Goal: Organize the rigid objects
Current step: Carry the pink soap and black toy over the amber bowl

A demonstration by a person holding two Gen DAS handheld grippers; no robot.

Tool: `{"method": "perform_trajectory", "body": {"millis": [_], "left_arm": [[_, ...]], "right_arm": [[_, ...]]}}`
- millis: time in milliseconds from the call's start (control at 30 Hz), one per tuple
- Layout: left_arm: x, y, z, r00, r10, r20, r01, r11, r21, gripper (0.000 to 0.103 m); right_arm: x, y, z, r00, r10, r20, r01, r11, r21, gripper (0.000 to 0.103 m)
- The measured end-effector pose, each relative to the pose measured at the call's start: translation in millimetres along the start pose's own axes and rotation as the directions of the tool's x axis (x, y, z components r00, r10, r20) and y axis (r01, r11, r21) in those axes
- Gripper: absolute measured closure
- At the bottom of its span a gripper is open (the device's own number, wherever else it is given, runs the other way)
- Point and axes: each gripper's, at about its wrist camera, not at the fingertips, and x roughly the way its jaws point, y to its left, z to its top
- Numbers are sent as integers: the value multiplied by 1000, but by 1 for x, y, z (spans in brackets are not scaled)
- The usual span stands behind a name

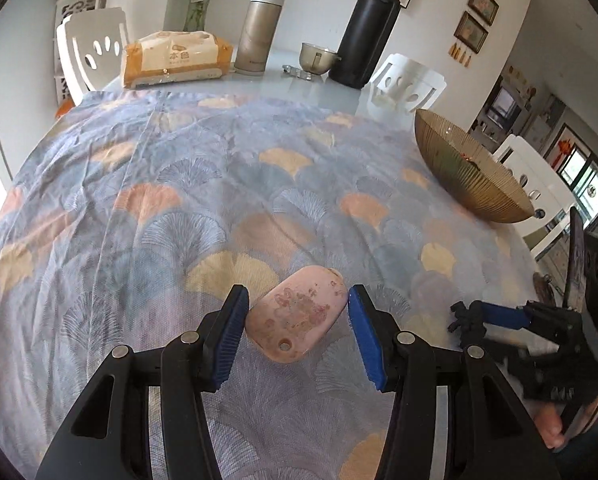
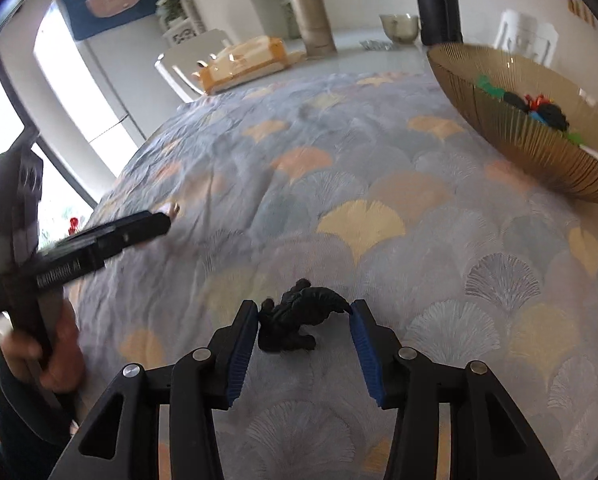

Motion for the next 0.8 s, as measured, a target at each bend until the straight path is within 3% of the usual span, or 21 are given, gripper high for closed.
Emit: {"method": "perform_trajectory", "body": {"millis": [67, 333, 500, 667, 800], "left_arm": [[-1, -1, 0, 1000, 0, 6, 0, 1000, 6, 54], [-5, -15, -3, 999, 31, 37, -34, 997, 66, 54], [-5, -22, -3, 998, 48, 46, -52, 994, 100, 54], [-6, -23, 0, 998, 35, 47, -39, 995, 96, 54], [-11, -29, 21, 997, -64, 41, 62, 996, 63, 54]], "right_arm": [[-3, 3, -7, 1000, 4, 0, -4, 1000, -23, 34], [7, 11, 6, 995, -94, -35, 95, 995, 18, 34], [17, 32, 8, 963, -269, -2, 268, 962, -54, 56], [4, 39, 7, 981, -192, 25, 194, 978, -74, 56], [-39, 26, 23, 970, -211, 124, 218, 975, -43, 56]]}}
